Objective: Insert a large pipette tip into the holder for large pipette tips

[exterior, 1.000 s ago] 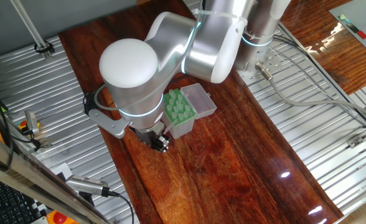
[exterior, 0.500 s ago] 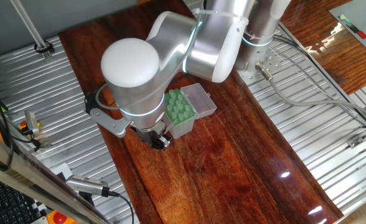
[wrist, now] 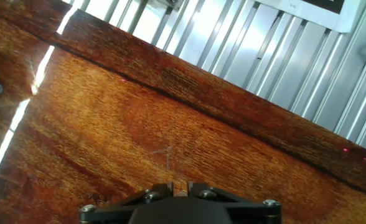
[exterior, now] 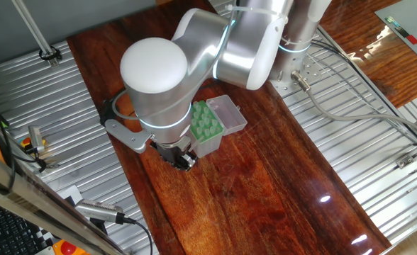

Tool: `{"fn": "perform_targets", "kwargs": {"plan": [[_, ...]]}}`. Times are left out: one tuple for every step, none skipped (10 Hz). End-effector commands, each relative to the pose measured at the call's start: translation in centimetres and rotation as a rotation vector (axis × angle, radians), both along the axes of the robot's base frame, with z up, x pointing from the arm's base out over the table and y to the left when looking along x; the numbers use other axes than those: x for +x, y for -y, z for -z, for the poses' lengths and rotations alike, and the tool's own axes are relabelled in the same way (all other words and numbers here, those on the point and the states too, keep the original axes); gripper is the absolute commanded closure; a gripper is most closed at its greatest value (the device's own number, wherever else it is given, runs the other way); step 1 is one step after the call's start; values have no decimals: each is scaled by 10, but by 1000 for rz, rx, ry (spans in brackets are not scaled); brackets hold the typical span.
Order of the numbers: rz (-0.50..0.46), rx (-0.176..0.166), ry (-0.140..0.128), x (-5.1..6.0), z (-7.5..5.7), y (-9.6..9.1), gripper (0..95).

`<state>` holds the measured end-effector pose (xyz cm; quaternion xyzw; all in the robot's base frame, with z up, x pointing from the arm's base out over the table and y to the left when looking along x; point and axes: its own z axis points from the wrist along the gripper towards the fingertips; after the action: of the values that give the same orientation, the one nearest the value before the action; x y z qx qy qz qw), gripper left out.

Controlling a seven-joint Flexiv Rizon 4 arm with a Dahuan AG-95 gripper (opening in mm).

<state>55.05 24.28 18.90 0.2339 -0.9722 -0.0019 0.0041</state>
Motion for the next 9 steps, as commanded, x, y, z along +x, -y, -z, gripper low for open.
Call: {"fn": "perform_targets", "kwargs": {"plan": [[-4, 12, 22, 0, -1, 1, 950], [-3, 26, 37, 0, -3, 0, 950], [-4, 33, 49, -1, -4, 0, 950], [-4, 38, 55, -1, -6, 0, 950], [-8, 41, 60, -2, -7, 1, 950], [-14, 49, 69, -3, -9, 4, 950], [-18, 53, 77, -4, -11, 6, 950], [-22, 56, 83, -5, -12, 7, 950], [-26, 57, 89, -6, -13, 9, 950]]}}
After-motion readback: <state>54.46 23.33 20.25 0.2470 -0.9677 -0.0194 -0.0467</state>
